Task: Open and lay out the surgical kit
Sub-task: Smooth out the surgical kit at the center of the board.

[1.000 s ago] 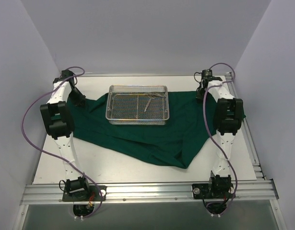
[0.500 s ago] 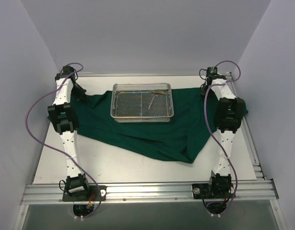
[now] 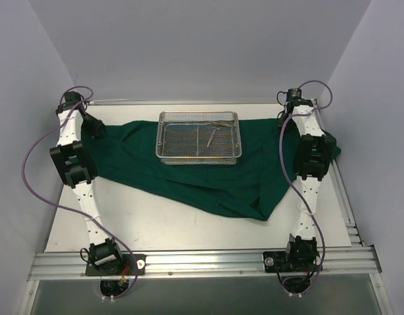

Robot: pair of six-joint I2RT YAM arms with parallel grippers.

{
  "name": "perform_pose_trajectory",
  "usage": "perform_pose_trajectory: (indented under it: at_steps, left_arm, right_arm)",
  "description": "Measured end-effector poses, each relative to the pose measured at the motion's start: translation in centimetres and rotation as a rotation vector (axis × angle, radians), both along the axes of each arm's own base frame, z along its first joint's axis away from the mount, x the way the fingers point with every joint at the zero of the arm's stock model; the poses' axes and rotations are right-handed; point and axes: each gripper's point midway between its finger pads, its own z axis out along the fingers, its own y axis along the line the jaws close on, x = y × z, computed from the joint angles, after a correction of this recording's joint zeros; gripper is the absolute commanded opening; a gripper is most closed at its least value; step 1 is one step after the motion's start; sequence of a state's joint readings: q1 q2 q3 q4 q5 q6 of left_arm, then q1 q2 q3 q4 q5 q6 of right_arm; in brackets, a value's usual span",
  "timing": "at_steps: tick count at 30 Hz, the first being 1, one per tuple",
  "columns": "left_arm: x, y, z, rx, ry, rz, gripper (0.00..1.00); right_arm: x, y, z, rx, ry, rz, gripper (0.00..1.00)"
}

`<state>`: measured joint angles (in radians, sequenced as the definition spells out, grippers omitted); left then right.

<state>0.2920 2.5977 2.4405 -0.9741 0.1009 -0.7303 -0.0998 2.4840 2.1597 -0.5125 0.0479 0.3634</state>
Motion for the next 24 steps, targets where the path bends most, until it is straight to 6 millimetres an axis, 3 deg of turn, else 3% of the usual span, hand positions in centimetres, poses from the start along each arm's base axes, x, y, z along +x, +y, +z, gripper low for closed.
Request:
perform_pose_trajectory:
  at_steps: [1,2,5,8,11,14,16,20,24]
  left_arm:
    - [-0.5,-0.1,0.8,0.004,-0.001,0.002,0.44]
    - [-0.7,-0.2,1.9,0.013,-0.013,-0.004,0.45]
    - [-0.4,-1.6,7.4,0.065,-0.110,-0.057,0.45]
    - [-0.1,-5.1,12.7,0.102,-0.216,-0.142,0.42]
    - [-1.3,-10.1,14.9,0.102,-0.260,-0.249,0.40]
    - [-4.0,-14.9,12.9,0.059,-0.212,-0.361,0.40]
    - [-6.1,-16.1,10.2,0.029,-0.139,-0.401,0.39]
    - [-9.5,-15.6,5.5,-0.005,-0.003,-0.421,0.39]
    - [-11.1,-15.2,4.8,-0.022,0.031,-0.425,0.39]
  right_arm:
    - [0.2,0.0,0.2,0.000,0.006,0.006,0.03]
    - [0.6,0.1,0.4,-0.001,0.003,0.010,0.13]
    - [0.9,0.5,1.7,0.005,0.000,0.025,0.32]
    - [0.1,1.0,3.3,0.014,0.002,0.036,0.48]
    - [-2.5,1.9,5.0,0.023,0.038,0.048,0.58]
    - [-5.3,3.4,6.8,0.019,0.068,0.085,0.58]
    - [-6.2,5.2,8.1,0.007,0.069,0.135,0.57]
    - [-6.1,9.1,8.8,-0.015,0.054,0.220,0.55]
    - [-6.3,11.1,7.9,-0.039,0.076,0.256,0.56]
